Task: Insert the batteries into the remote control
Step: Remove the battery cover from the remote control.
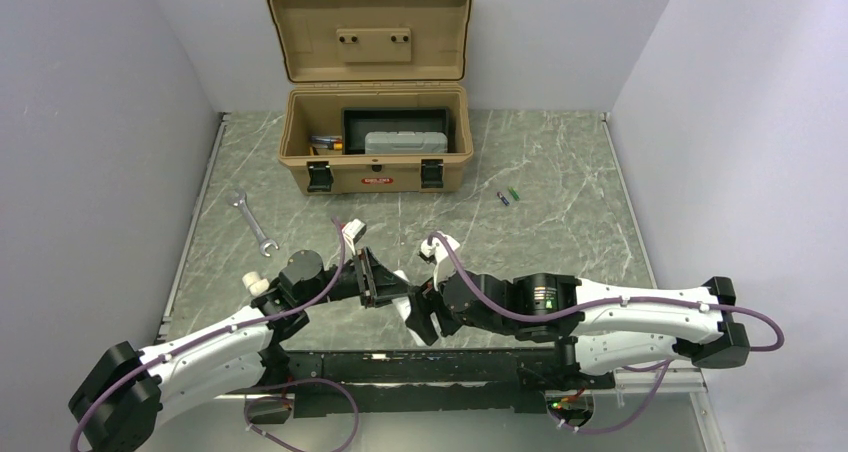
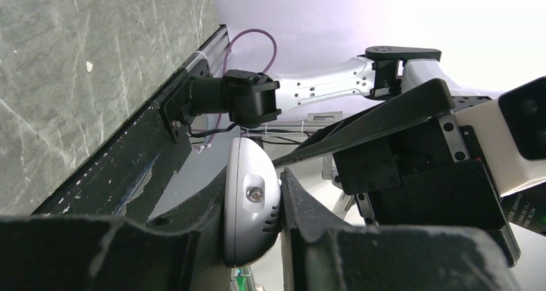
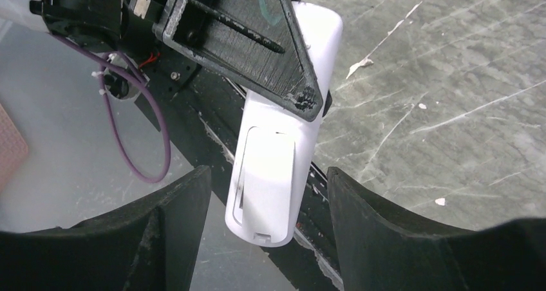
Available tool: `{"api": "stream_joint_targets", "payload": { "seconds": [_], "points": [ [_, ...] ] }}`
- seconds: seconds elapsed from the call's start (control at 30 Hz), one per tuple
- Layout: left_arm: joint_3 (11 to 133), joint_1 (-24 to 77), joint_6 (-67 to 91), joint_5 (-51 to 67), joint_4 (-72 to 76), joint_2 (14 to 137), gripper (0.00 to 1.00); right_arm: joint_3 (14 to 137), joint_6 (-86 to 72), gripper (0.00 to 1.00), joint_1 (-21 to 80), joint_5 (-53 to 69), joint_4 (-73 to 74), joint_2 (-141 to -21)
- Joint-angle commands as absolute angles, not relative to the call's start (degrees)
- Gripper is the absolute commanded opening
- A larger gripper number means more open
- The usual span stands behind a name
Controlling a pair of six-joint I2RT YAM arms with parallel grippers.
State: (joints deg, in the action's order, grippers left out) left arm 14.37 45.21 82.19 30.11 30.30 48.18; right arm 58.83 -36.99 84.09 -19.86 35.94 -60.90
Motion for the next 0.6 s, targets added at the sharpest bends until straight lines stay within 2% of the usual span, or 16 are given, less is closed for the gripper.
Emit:
{"api": "stream_joint_targets", "payload": {
  "seconds": [0.0,0.57],
  "points": [
    [16.2,45.4,81.5,29.9,31.9,47.5,0.0,58.5,-36.3,0.67,84.3,-18.1,34.9,-60.6],
    [16.2,45.4,82.0,29.9,33.1,48.2,0.0,58.8,-35.5,0.54,84.4,-17.1,38.1,-62.4]
  ]
}}
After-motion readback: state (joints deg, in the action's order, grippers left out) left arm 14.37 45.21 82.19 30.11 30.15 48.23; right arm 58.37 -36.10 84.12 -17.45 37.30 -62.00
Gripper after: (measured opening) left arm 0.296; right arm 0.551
